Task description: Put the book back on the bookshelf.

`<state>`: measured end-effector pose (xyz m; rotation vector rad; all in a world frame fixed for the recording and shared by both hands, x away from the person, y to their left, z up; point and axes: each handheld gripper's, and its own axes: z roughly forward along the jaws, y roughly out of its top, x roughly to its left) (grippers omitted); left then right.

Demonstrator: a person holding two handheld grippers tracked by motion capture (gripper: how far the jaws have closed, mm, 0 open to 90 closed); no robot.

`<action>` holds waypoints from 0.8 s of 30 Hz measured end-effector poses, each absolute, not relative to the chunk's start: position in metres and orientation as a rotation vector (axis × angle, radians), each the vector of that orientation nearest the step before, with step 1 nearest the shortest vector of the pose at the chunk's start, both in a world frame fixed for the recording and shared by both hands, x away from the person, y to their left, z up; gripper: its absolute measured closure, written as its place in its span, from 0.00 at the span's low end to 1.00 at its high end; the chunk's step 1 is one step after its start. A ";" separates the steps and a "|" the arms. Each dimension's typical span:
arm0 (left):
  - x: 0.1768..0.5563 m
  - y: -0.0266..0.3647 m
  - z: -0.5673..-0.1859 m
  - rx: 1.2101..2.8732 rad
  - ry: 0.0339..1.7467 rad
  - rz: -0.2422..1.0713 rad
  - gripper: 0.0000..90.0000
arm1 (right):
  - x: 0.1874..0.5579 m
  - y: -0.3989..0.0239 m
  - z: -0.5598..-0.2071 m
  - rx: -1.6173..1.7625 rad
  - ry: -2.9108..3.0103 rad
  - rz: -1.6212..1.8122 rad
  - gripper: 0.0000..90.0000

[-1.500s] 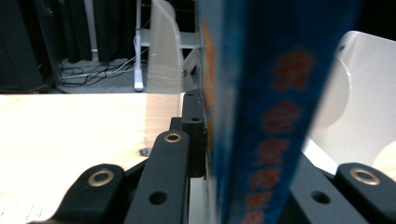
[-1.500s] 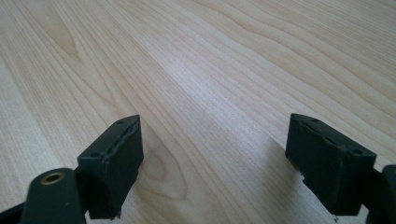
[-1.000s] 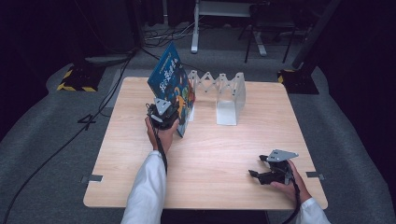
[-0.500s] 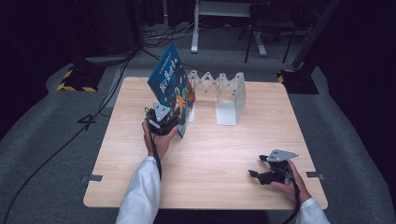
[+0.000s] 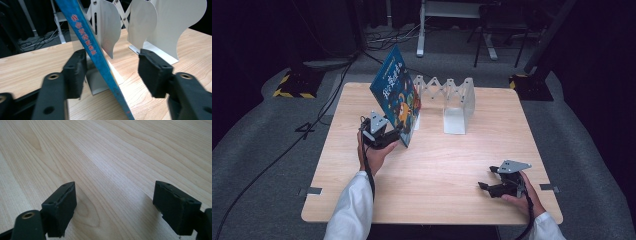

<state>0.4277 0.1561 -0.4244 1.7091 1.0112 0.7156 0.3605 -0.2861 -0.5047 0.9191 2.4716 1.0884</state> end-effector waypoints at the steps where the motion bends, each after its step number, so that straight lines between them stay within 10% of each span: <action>1: 0.427 0.157 -0.424 1.720 1.005 0.714 0.43 | 0.361 -0.286 -0.505 0.921 2.472 1.088 0.21; 24: 0.385 0.166 -0.411 1.983 0.833 0.689 0.22 | 0.354 -0.282 -0.487 0.913 2.452 0.963 0.21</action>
